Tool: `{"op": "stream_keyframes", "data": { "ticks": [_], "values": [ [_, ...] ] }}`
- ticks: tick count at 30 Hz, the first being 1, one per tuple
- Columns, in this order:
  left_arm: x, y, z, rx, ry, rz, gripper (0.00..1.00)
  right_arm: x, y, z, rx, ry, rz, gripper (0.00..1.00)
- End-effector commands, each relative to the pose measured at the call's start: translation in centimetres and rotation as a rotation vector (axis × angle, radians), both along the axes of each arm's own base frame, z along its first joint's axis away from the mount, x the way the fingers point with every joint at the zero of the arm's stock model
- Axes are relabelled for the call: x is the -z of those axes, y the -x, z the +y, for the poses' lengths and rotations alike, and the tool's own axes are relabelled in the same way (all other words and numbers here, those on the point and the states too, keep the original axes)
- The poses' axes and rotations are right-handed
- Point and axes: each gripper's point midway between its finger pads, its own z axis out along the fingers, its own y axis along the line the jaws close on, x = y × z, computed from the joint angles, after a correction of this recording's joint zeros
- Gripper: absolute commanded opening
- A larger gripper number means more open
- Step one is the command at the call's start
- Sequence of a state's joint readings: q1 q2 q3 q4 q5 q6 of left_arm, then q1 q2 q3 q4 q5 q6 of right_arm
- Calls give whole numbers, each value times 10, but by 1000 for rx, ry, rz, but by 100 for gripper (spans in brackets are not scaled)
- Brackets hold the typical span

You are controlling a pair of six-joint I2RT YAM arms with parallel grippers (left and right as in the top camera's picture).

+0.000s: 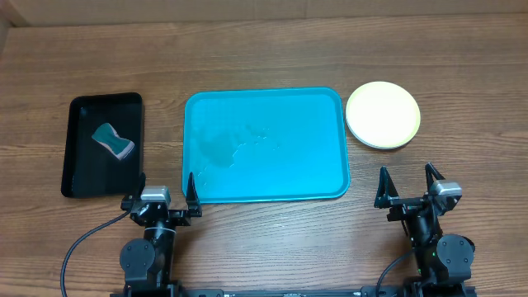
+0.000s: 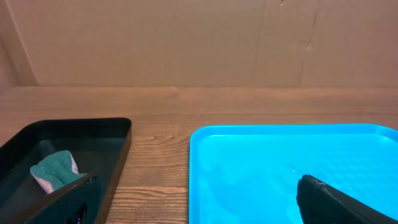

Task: Clean dirty plates on tray and stack at the side

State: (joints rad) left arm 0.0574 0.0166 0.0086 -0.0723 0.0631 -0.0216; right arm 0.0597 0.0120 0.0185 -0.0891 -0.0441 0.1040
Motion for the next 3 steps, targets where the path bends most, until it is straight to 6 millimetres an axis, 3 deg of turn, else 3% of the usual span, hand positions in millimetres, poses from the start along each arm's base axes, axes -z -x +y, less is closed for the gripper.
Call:
{"op": "stream_keyframes", "data": {
  "ticks": [1,3],
  "values": [
    [0,0,1,-6,-23,-5,100,1,0,-2,13,4,-7,100],
    [0,0,1,-6,-23,-5,100,1,0,-2,13,4,-7,100]
  ]
}}
